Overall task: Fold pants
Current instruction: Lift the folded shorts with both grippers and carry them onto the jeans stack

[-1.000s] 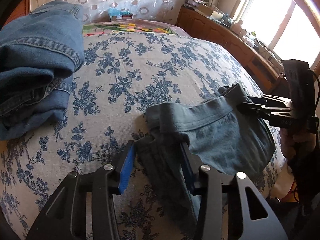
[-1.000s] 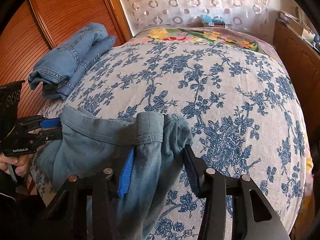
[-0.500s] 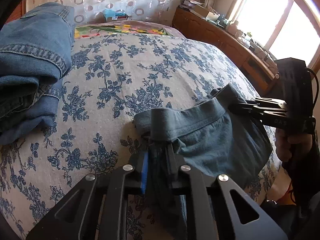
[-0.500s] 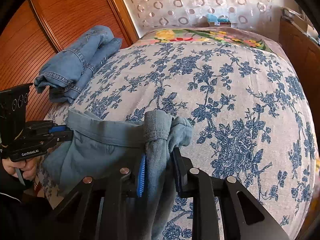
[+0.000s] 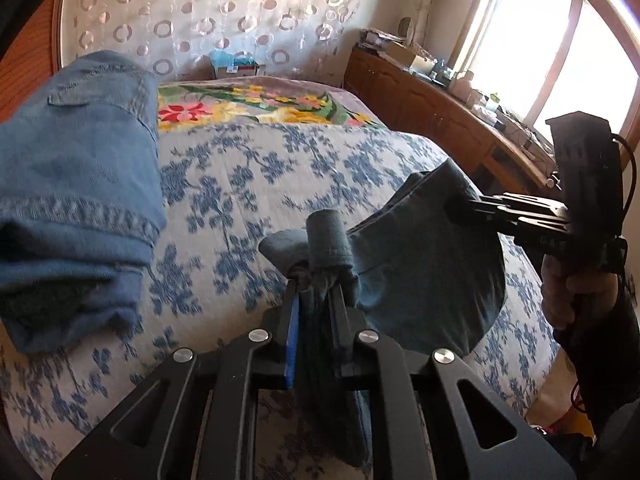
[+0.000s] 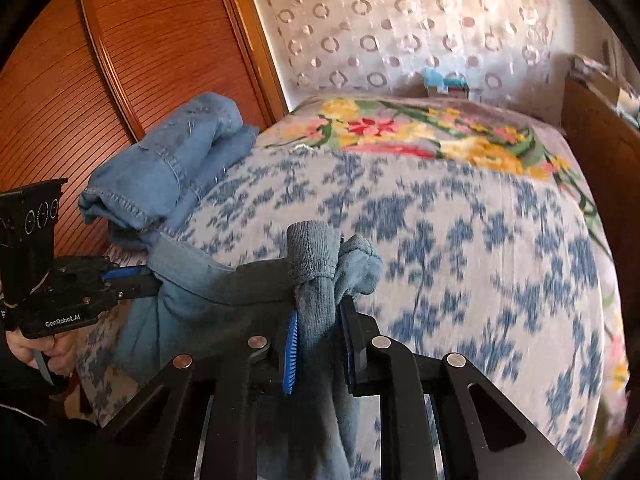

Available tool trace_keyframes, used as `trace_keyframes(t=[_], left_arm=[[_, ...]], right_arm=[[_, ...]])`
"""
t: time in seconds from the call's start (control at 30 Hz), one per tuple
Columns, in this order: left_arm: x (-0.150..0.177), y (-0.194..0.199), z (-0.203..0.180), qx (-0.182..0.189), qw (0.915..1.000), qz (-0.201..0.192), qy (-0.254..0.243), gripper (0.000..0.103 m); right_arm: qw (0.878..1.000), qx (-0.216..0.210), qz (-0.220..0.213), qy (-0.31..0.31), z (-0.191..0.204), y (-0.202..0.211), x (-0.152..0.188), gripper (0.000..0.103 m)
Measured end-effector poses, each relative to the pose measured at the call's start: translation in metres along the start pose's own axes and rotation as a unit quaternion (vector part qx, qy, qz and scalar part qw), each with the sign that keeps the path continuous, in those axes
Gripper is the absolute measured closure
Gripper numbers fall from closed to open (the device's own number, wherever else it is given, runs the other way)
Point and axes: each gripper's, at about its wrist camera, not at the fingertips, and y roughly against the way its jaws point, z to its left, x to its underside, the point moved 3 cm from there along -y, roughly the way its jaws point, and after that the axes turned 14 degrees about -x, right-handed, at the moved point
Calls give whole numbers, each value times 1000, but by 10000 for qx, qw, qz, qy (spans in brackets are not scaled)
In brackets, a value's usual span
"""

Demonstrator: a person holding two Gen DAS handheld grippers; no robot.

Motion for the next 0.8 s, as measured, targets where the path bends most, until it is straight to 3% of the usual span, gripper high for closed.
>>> trace_keyframes(t=[0.23, 0.47, 0.6, 0.8], left_arm=[[-18, 8, 8, -1, 9996, -244, 107, 89], [-51, 44, 18, -107, 9958, -897, 174, 90], [-68, 71, 31, -296, 9907, -1313, 216, 90], [-76, 95, 66, -752, 9829, -1631, 414, 90]], right_arm=[[9997, -17, -193, 162, 5, 5, -30, 85], [9954, 8, -613, 736, 27, 23, -79, 85], [9898, -58, -850, 1145, 49, 25, -108, 85], [9806, -235, -937, 1703, 83, 0, -148, 85]])
